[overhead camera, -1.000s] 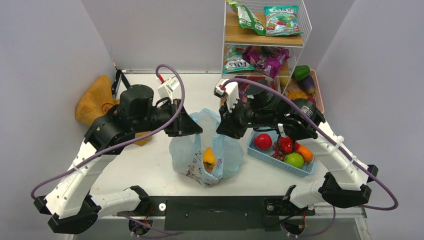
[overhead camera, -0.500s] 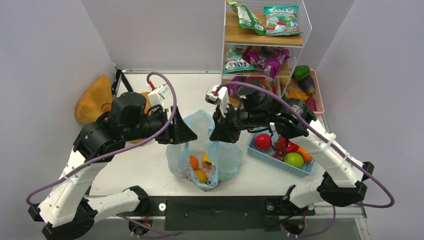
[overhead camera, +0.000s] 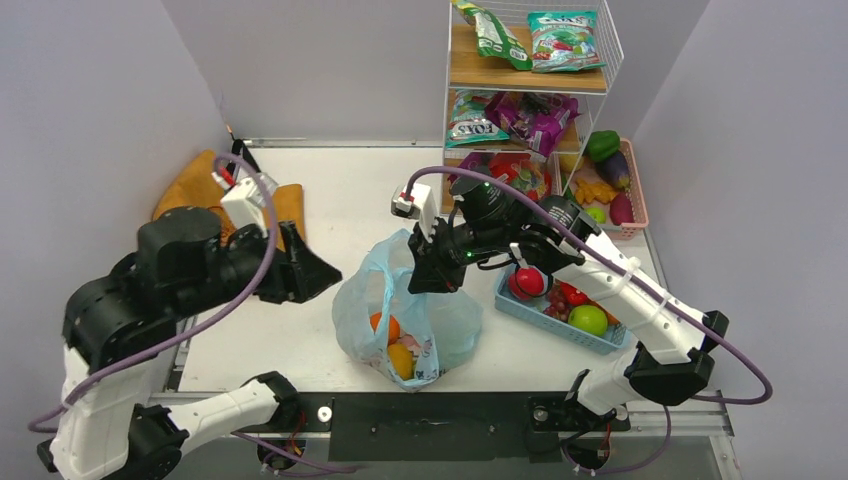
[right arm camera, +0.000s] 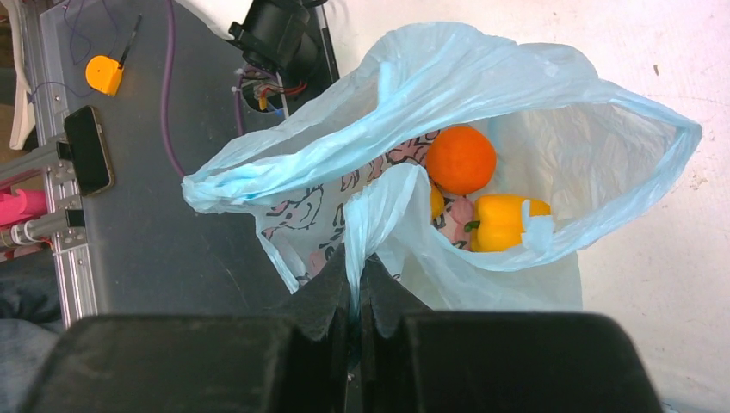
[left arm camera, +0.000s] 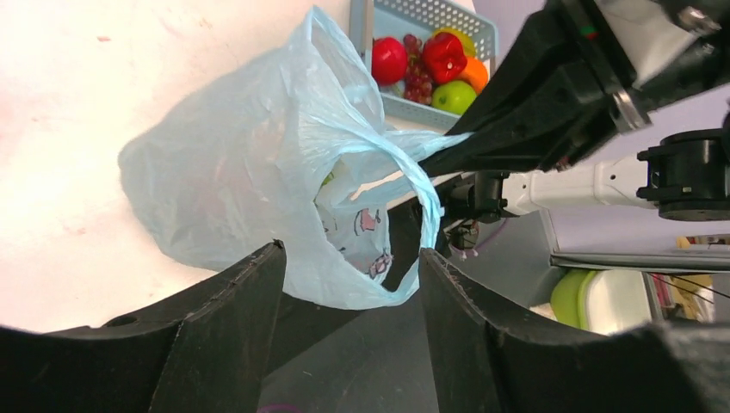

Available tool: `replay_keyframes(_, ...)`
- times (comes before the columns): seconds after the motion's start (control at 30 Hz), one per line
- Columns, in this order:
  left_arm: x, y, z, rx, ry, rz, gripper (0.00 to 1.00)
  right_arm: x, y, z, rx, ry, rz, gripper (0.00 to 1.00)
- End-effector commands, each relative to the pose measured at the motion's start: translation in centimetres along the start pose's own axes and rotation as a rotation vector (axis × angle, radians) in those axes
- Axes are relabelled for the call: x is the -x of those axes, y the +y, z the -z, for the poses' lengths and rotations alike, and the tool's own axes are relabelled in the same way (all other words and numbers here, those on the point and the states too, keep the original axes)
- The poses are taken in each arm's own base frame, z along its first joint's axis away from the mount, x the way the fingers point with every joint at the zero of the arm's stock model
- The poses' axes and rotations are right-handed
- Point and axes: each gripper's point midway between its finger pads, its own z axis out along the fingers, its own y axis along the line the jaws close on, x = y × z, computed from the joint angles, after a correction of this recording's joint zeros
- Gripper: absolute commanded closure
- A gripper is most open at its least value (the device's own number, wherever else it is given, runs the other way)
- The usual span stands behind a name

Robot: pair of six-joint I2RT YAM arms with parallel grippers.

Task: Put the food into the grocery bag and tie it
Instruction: Adjust the grocery bag at the center of the board, then tie the grocery bag at the center of the board.

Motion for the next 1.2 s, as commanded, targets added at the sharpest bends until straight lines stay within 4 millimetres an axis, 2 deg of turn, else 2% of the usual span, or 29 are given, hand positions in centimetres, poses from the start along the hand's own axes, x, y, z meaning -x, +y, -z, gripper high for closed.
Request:
replay_keyframes(0.0,1.0,0.9,3.4,-0.015,-0.135,-0.082,0.44,0.7,0.5,-0.6,0.036,-0.021,0.018,1.00)
replay_keyframes(0.07,0.1,0.4,3.1,-0.068,-0.113,-0.103,0.45,0.7,0.6,-0.8,0.041,-0.017,0.013,1.00)
replay_keyframes(0.17,-2.0,0.3,1.3,-0.118,-0.030,-0.122,0.46,0.6,0.8,-1.2,0.052,-0.007,0.011,1.00)
replay_keyframes(0.33,-3.4,0.6,-1.0,-0.151,0.015,-0.191,0.47,0.3,0.8,-1.9,0.059,0.011,0.004,1.00)
replay_keyframes(0.47,-3.6,-0.7,-2.2,-0.248,0.012,-0.242,0.49,0.2,1.0,-2.2,0.065,0.018,0.003,1.00)
replay_keyframes(0.63,-2.4,-1.4,-2.5,-0.309,-0.095,-0.316,0.51,0.1,1.1,-2.5,0.070,0.027,0.003,1.00)
replay_keyframes(0.7,-2.3,-1.4,-2.9,-0.317,-0.108,-0.342,0.52,0.1,1.2,-2.6,0.073,0.028,0.004,1.00)
replay_keyframes(0.87,-2.5,-0.8,-4.4,-0.317,-0.126,-0.413,0.60,0.1,1.2,-2.7,0.077,0.030,0.008,1.00)
replay_keyframes(1.17,-2.0,-0.7,-5.7,-0.327,-0.148,-0.562,0.61,0.6,1.6,-2.4,0.093,0.016,0.015,1.00)
